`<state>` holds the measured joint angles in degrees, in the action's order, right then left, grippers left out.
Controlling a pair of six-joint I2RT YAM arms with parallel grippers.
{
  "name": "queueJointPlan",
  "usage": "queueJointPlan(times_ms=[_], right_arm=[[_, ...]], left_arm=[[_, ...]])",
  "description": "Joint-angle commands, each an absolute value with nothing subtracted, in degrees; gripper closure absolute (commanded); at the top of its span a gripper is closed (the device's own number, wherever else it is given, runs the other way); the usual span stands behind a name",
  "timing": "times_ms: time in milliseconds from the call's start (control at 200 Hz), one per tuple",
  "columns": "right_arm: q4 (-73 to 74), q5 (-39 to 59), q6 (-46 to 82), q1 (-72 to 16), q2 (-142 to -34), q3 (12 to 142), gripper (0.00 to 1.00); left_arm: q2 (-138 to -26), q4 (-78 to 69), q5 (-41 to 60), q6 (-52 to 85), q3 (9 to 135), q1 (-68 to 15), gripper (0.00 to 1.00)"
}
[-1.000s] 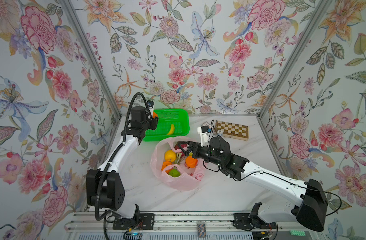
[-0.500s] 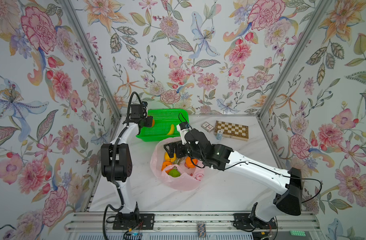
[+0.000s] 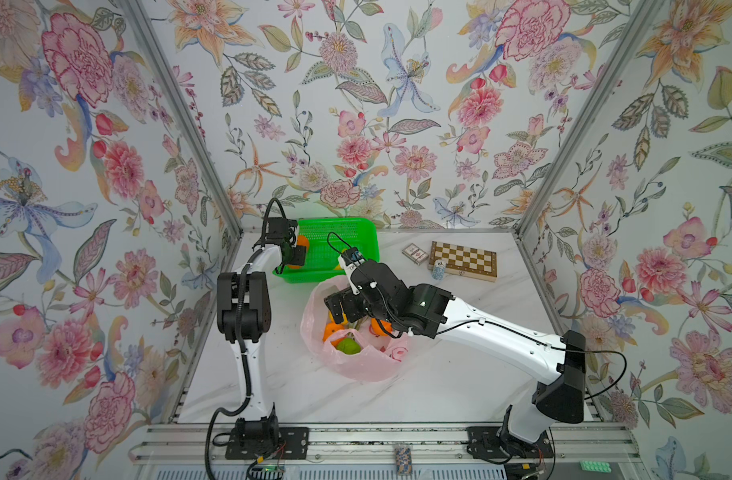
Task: Untie the knot of the plastic bag and take out the fruit
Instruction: 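Carry the orange with the left gripper into the green basket and release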
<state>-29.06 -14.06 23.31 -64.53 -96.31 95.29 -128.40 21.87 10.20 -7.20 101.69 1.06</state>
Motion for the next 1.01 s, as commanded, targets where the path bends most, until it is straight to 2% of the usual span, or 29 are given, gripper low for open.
queueJointPlan(times_ms=[0, 115, 230, 295, 345, 550, 771, 1001], right_arm=[[-30.31, -15.38, 22.85, -64.68, -95.85, 95.56, 0.01], [-30.26, -15.40, 23.20, -64.77, -95.83, 95.61, 0.01], [-30.28, -15.15, 23.81, -64.76, -95.69, 95.37, 0.01], [-30.28, -15.27, 24.22, -64.75, -95.24, 94.89, 0.01], [-30.27, -15.37, 24.41, -64.75, -95.06, 94.54, 0.01], [-29.61, -15.39, 25.95, -64.69, -93.47, 91.77, 0.01], [-24.23, -14.25, 29.23, -64.26, -88.54, 83.22, 0.01], [-16.88, -11.08, 34.07, -61.99, -82.66, 71.65, 0.01]], left_arm=[[-131.60, 24.55, 12.44, -7.95, 105.36, 1.76, 0.46], [-133.78, 24.52, 12.92, -8.00, 106.99, 1.87, 0.42], [-134.23, 24.66, 13.35, -7.65, 107.56, 2.24, 0.27], [-133.33, 24.39, 14.06, -7.44, 106.99, 2.37, 0.15], [-131.87, 23.50, 13.89, -7.18, 105.74, 2.40, 0.11], [-123.91, 21.04, 14.63, -5.71, 100.77, 2.38, 0.10], [-112.21, 17.41, 16.71, -1.39, 92.95, 2.37, 0.09], [-94.88, 11.00, 20.00, 6.44, 80.82, 1.73, 0.11]])
